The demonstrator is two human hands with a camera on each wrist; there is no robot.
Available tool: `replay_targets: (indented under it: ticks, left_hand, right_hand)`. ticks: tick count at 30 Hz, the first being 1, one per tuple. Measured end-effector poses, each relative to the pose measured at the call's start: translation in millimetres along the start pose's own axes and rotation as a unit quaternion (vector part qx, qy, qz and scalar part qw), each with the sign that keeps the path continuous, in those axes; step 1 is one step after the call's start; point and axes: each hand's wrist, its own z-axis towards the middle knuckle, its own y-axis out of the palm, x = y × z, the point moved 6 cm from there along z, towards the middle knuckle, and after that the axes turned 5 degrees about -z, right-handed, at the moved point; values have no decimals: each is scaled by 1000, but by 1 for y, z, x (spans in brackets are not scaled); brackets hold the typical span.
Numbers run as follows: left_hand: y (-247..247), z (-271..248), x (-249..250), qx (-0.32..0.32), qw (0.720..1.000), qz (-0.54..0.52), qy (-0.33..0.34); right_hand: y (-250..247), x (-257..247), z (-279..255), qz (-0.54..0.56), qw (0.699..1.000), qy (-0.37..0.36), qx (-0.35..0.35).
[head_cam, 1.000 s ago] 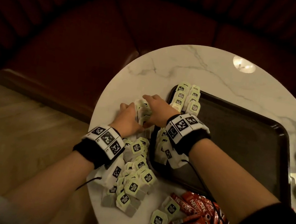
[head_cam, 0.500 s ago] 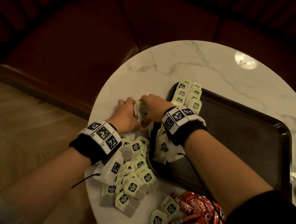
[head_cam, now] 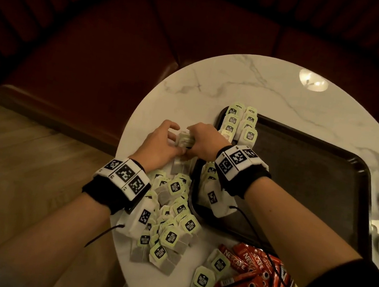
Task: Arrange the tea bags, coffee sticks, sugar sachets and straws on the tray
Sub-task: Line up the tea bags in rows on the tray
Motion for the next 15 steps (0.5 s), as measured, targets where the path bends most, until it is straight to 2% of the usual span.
replay_targets:
  ticks: [5,9,15]
  left_hand:
    - [-14,-9,26,-20,994,-100,30]
    - [-16,-22,53,-72,967,-245,17]
    - [25,-48,78,-214,927,-305,-34]
  right_hand:
    - [-34,0,-22,126,991,-33,41]
    - [-60,-9,-53,223,972,-74,-10]
    - [-74,-19,-82,215,967,-109,-82]
